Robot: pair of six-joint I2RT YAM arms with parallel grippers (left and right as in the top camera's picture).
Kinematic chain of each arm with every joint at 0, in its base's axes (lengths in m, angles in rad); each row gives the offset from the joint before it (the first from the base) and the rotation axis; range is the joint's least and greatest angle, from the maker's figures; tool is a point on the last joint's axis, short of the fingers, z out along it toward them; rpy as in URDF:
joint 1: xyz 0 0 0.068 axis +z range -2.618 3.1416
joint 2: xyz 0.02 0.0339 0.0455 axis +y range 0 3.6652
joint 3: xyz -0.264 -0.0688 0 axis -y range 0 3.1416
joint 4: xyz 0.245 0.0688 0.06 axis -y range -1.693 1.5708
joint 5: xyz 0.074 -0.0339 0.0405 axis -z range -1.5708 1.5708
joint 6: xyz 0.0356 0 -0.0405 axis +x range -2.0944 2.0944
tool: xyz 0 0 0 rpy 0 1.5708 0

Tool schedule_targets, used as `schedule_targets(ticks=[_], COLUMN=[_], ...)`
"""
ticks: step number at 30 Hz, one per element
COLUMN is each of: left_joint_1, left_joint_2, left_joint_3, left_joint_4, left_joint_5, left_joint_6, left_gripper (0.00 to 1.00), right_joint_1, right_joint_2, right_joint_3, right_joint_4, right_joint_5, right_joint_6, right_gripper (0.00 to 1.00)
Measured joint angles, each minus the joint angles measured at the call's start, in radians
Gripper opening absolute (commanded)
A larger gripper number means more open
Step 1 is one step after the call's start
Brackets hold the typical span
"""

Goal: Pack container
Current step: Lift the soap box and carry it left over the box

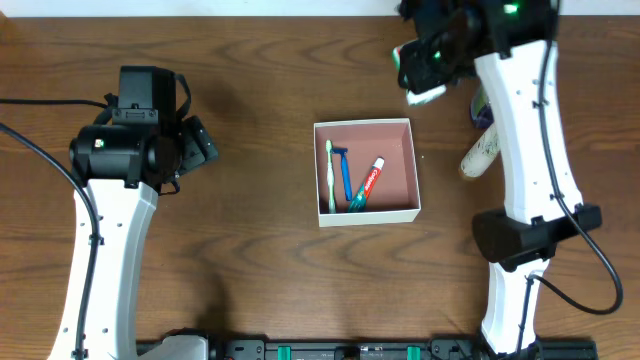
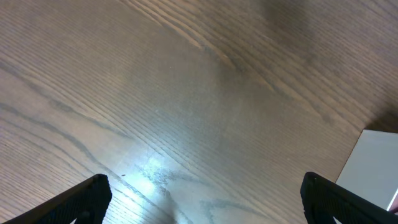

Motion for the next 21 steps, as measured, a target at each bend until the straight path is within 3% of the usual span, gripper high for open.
schedule_targets(ticks=[8,21], left_joint_1=[0.000,0.000], left_joint_2=[0.000,0.000], left_joint_3=[0.000,0.000], left_joint_4=[0.000,0.000], left_joint_5=[0.000,0.000], left_joint_6=[0.000,0.000], left_gripper=[0.98,0.98], right_joint_1=[0.004,0.125], right_joint_2=[0.000,-0.046], right_joint_3=[-0.227,-0.252], right_joint_4=[0.000,0.006], right_joint_5=[0.004,0.016], right_joint_6=[0.060,0.157], right_gripper=[0.39,0.37])
